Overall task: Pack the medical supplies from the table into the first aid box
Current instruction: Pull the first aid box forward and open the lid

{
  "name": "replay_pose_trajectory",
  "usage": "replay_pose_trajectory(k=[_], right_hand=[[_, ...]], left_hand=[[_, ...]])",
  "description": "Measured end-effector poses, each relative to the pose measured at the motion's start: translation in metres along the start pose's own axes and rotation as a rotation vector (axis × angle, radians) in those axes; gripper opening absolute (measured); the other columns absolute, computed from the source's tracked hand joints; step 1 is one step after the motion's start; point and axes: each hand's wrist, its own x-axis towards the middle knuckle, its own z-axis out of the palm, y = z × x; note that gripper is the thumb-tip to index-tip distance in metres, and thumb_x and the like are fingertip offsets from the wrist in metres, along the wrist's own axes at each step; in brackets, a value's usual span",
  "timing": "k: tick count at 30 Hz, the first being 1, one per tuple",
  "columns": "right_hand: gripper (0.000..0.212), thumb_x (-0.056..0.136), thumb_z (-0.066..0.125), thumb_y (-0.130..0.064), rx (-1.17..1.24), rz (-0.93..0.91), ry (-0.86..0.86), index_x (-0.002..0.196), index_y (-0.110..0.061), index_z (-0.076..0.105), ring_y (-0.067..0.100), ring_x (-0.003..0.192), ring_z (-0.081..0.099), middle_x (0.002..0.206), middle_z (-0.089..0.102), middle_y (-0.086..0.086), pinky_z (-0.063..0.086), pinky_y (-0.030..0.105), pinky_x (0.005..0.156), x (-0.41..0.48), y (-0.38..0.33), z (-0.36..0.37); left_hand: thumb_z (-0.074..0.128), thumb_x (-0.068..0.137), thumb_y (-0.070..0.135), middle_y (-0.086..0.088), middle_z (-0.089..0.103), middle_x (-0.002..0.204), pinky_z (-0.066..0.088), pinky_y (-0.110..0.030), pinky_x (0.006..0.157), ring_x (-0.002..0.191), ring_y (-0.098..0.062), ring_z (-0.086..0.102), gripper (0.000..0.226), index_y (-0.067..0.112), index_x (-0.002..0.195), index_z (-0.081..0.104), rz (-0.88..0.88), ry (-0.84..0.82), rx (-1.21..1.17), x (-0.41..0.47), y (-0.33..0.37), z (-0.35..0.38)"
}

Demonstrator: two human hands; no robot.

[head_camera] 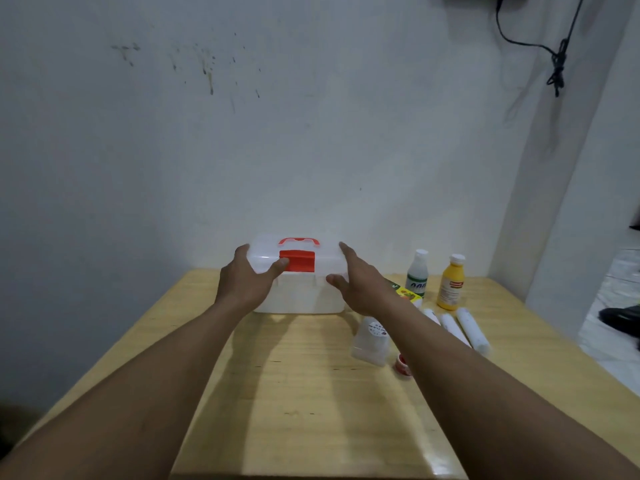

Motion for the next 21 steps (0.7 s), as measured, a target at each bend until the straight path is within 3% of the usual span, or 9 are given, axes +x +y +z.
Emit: replay_pose_trajectory(k=[9, 17, 19, 21], right_hand=[[0.075, 0.097, 0.054, -0.046, 0.088, 0.002, 0.043, 0.158, -0.025, 0.016, 0.028, 0.139, 0.041, 0.157, 0.038, 0.008, 0.035, 0.037, 0.107, -0.002, -0.003, -0.010], [0.070, 0.093, 0.055, -0.056, 0.201, 0.025, 0.125, 0.149, -0.020, 0.034, 0.024, 0.132, 0.048, 0.146, 0.050, 0.010, 0.040, 0.033, 0.098, 0.011, -0.017, -0.027], [0.070, 0.093, 0.053, -0.059, 0.201, 0.031, 0.145, 0.147, -0.018, 0.037, 0.023, 0.131, 0.049, 0.145, 0.051, 0.009, 0.040, 0.033, 0.098, 0.017, -0.020, -0.033], [0.070, 0.092, 0.052, -0.061, 0.210, 0.039, 0.166, 0.146, -0.018, 0.039, 0.024, 0.130, 0.049, 0.144, 0.051, 0.008, 0.041, 0.034, 0.096, 0.024, -0.023, -0.038]], left_hand=[[0.066, 0.075, 0.071, -0.011, 0.045, 0.150, 0.042, -0.041, 0.102, 0.135, -0.032, 0.045, 0.096, 0.017, 0.149, 0.037, -0.007, 0.070, 0.025, 0.000, 0.012, -0.009], [0.053, 0.073, 0.083, -0.010, 0.048, 0.147, 0.042, -0.041, 0.098, 0.132, -0.032, 0.047, 0.102, 0.017, 0.148, 0.038, -0.051, 0.064, 0.087, 0.016, 0.035, -0.029], [0.042, 0.076, 0.086, -0.011, 0.050, 0.144, 0.042, -0.044, 0.098, 0.129, -0.034, 0.050, 0.098, 0.018, 0.146, 0.040, -0.074, 0.079, 0.102, 0.021, 0.038, -0.032], [0.033, 0.087, 0.076, -0.011, 0.052, 0.142, 0.041, -0.044, 0.097, 0.125, -0.035, 0.051, 0.082, 0.017, 0.143, 0.043, -0.091, 0.094, 0.113, 0.027, 0.041, -0.033]])
